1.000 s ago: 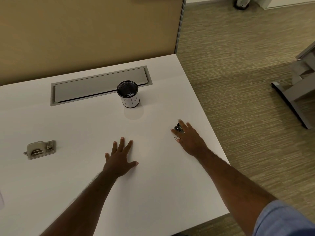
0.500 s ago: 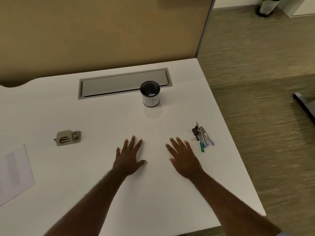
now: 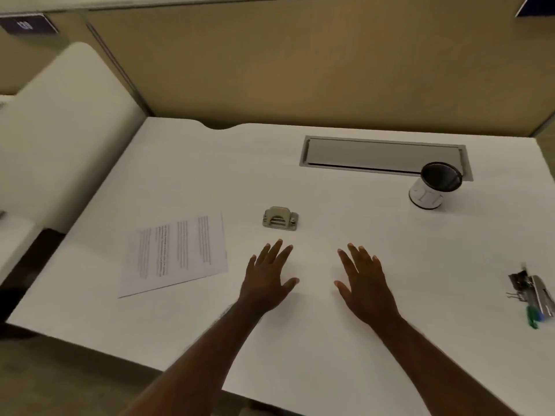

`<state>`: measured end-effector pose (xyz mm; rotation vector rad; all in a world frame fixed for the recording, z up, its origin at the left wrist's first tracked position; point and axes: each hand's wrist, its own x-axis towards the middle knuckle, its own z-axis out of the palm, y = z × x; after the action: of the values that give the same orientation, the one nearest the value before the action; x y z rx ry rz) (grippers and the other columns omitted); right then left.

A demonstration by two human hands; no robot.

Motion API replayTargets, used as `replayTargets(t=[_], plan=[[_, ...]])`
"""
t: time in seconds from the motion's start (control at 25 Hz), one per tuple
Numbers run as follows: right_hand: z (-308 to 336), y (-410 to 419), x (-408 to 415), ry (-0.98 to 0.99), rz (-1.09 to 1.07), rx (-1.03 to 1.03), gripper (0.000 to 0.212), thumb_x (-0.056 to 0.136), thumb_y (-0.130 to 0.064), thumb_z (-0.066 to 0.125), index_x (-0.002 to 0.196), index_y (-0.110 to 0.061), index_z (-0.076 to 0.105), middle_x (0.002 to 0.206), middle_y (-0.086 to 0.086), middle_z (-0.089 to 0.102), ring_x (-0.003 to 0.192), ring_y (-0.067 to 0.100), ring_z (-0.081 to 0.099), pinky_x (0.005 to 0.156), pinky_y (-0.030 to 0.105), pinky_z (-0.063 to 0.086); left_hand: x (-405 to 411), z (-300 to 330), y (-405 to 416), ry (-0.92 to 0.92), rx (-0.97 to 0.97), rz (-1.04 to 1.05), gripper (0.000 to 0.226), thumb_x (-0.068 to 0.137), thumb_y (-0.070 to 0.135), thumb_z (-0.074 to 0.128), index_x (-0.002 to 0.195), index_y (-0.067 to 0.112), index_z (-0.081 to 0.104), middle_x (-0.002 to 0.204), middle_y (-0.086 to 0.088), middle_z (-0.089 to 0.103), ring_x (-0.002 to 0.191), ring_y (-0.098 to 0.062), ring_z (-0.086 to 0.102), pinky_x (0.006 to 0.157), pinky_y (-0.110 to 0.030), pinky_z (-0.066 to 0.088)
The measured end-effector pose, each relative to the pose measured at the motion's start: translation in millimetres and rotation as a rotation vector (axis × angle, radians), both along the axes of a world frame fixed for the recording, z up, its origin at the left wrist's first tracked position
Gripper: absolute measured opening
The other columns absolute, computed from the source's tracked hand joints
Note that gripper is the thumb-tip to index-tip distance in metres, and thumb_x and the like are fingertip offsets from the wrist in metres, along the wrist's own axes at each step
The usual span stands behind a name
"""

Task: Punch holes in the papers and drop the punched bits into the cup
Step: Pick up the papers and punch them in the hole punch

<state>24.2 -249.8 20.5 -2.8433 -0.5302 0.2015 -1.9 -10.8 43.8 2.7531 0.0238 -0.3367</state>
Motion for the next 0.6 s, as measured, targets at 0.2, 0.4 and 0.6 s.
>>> replayTargets(t=[0.2,0.4,0.6], plan=[[-8.0,130.4,-2.9,0.049,0.041,0.037,0.067,0.091,-0.041,0.050,0.148,-0.022,0.018,0.157,0.007,0.020,0.146,0.026,0.015,0.118,0.044,0.010,-11.8,-3.7,122.3,-0.012,-0.003,0.072,0.074,0.089,0.053,0.053,0.150,0.034,0.015,0.161,0.006,0.011,0.148,-0.021,0.011,0.118,-0.048,0.017],[-15.4,247.0,6.2,0.108,0.074,0.077,0.068,0.093,-0.043,0.045,0.149,-0.022,0.014,0.157,0.004,0.019,0.146,0.021,0.013,0.119,0.040,0.007,-21.4,-10.8,231.5,-0.026,0.021,0.237,0.072,0.087,0.056,0.054,0.148,0.030,0.026,0.159,0.002,0.022,0.146,-0.021,0.021,0.116,-0.050,0.023],[-22.1,313.1,30.3,0.160,0.066,0.073,0.070,0.092,-0.042,0.048,0.147,-0.012,0.018,0.154,0.009,0.026,0.143,0.024,0.022,0.118,0.041,0.017,-26.4,-27.2,315.4,0.035,0.060,0.486,0.075,0.084,0.054,0.059,0.146,0.022,0.031,0.155,-0.004,0.032,0.140,-0.024,0.033,0.111,-0.049,0.033]])
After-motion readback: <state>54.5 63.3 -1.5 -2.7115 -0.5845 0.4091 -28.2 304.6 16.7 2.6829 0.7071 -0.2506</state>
